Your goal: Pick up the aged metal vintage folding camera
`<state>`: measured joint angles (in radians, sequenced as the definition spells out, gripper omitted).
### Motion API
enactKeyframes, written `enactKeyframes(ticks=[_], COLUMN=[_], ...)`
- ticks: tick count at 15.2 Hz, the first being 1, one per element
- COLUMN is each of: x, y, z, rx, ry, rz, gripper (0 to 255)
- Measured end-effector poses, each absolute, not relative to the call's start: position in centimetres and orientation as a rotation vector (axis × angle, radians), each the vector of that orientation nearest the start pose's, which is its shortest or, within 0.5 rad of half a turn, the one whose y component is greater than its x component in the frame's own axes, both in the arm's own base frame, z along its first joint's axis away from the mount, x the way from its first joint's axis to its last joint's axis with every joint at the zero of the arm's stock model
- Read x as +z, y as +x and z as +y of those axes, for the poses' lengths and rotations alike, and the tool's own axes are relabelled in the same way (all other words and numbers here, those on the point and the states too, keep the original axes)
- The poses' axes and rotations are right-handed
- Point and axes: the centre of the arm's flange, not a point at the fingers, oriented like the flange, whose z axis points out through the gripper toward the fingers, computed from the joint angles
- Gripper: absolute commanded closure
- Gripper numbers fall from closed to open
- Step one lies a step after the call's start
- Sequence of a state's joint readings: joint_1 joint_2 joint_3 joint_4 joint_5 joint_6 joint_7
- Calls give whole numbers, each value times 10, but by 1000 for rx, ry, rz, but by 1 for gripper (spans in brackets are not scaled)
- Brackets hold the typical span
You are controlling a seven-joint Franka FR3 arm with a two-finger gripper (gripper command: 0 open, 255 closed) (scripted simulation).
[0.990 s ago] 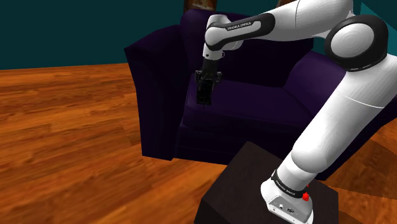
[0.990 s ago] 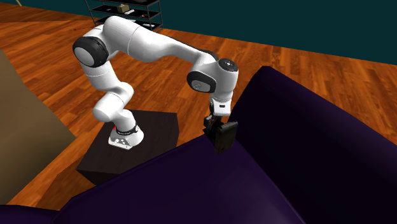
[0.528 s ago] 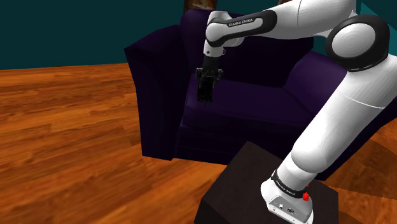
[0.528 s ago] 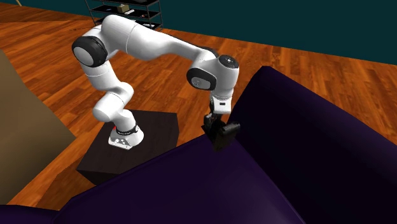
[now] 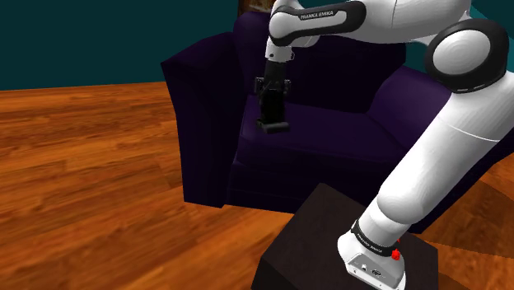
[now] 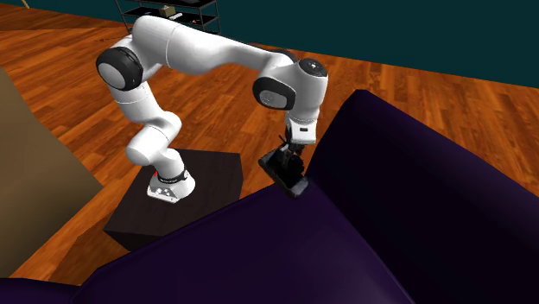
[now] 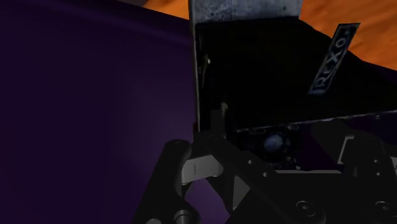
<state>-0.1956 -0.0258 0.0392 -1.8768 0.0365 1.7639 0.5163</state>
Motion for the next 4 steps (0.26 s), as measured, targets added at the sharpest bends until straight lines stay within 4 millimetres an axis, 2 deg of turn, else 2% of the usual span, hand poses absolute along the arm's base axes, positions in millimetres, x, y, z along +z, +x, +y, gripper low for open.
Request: enactKeyframes(ticks=[4], x=[531], y=[538], z=[-81], rx=[143], ry=[-2941], rz=[1042], gripper=[255])
